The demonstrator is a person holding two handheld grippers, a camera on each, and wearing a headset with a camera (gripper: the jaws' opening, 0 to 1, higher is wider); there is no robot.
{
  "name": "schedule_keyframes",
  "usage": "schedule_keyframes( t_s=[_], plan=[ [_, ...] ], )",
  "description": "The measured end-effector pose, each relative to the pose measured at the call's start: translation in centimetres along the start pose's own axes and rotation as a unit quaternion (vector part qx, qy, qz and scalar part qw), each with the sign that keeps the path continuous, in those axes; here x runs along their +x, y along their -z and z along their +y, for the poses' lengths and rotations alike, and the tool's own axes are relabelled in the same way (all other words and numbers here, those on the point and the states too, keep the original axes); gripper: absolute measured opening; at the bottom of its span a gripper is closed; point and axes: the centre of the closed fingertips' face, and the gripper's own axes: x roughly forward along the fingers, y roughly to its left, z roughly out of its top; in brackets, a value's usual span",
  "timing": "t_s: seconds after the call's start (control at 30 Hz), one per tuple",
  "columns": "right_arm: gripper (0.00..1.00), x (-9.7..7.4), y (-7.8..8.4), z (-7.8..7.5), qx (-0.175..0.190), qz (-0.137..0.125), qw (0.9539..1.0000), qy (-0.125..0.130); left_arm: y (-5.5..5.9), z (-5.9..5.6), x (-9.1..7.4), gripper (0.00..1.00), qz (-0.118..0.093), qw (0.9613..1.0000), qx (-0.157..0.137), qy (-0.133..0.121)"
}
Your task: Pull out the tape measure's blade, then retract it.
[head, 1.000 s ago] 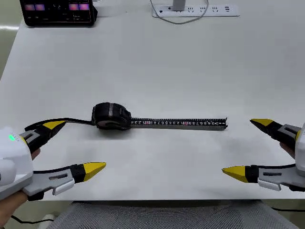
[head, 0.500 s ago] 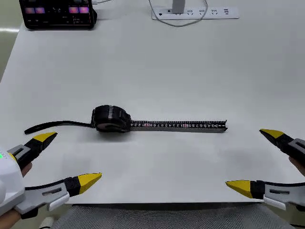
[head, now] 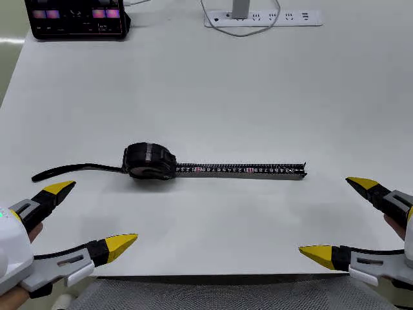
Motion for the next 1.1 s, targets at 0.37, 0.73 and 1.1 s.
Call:
schedule_keyframes(
  t_s=[0.37, 0.73, 1.1],
  plan=[
    [0.89, -0.02, 0.24, 0.01, 0.003, 0.004, 1.0000, -0.002, -0.02, -0.25, 0.07, 0.81, 0.000, 1.0000, -0.001, 0.003],
    [0.90, -0.03, 0.26, -0.09, 0.002, 0.005, 1.0000, -0.002, -0.20, -0.19, 0.03, 0.83, -0.002, 1.0000, 0.000, 0.001],
    [0.89, 0.02, 0.20, -0.13, 0.000, 0.007, 1.0000, -0.004, -0.79, -0.40, 0.72, 0.83, -0.003, 1.0000, 0.002, 0.002]
  ],
)
